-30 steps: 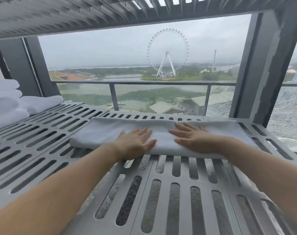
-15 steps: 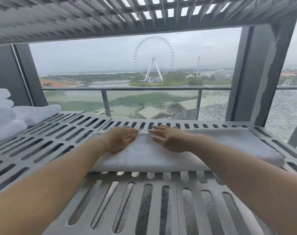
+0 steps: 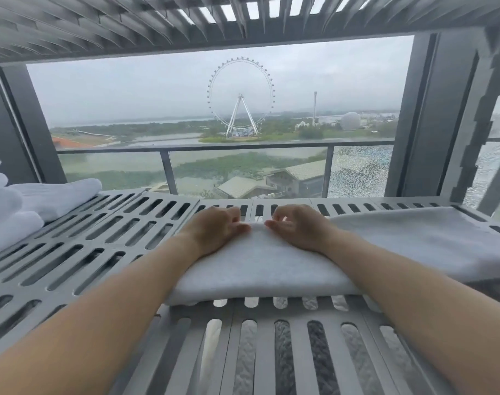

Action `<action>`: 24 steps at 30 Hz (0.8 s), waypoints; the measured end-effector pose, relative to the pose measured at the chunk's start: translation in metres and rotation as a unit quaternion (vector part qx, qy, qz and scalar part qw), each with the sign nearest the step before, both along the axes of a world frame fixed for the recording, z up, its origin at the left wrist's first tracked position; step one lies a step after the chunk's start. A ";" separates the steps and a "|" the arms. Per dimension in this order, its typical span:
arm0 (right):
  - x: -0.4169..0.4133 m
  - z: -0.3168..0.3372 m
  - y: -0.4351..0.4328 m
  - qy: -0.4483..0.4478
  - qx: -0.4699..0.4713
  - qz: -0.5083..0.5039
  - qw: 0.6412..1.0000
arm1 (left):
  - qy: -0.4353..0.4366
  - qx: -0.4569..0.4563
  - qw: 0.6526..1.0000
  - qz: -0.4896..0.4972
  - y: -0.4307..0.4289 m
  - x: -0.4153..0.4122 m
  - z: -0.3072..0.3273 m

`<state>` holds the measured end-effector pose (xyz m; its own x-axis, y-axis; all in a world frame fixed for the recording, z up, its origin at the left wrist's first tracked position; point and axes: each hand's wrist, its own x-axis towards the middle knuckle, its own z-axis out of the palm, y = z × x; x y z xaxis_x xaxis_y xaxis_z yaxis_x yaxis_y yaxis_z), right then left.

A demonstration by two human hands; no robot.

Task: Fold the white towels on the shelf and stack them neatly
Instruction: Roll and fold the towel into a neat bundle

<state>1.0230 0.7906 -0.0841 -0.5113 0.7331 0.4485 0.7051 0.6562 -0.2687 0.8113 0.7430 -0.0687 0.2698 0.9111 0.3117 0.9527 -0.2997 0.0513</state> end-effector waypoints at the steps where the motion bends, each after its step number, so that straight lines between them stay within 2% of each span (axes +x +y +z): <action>1: 0.001 0.000 -0.001 0.001 0.005 0.009 1.000 | 0.002 0.006 1.000 -0.003 0.000 -0.002 0.001; 4: 0.000 0.004 -0.006 -0.020 0.065 0.032 0.997 | 0.025 0.041 0.999 -0.020 0.001 -0.010 0.003; 7: -0.001 0.010 -0.006 -0.056 0.150 0.010 0.987 | 0.028 0.073 0.996 -0.033 0.003 -0.014 0.005; 11: -0.005 0.010 -0.007 -0.105 0.160 -0.062 0.980 | 0.038 0.092 0.994 -0.035 0.004 -0.013 0.004; 15: -0.001 0.013 -0.014 -0.123 0.219 -0.098 0.963 | 0.084 0.107 0.990 -0.042 0.004 -0.011 0.004; 21: 0.040 0.014 -0.041 -0.040 0.094 -0.016 0.995 | 0.165 0.092 0.980 -0.057 -0.004 0.004 0.011; 24: 0.059 0.012 -0.048 -0.029 -0.002 0.023 0.999 | 0.147 0.088 0.984 -0.047 -0.009 0.042 0.015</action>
